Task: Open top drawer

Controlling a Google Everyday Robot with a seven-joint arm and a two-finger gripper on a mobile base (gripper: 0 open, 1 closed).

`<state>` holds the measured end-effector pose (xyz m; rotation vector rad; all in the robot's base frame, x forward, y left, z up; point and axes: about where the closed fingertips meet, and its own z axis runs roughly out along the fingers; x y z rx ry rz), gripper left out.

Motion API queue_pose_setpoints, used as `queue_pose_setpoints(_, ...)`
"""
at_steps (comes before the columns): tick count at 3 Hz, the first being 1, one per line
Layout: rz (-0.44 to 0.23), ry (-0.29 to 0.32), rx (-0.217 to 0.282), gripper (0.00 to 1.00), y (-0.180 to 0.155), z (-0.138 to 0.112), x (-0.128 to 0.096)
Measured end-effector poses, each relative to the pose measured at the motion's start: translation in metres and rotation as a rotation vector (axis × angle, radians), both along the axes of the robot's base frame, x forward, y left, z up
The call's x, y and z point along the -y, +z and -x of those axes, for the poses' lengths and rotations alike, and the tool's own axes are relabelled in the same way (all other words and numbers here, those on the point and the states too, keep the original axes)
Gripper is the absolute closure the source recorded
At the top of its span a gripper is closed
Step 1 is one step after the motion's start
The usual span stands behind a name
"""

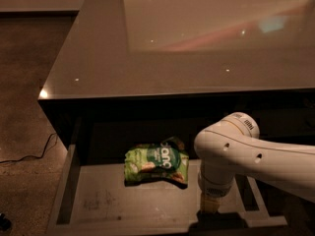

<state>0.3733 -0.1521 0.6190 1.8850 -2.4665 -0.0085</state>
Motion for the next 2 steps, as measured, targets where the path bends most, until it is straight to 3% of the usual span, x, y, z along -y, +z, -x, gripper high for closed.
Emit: queue_pose_setpoints(2, 0.0, 0.0, 0.0, 0.0, 0.0, 0.0, 0.0)
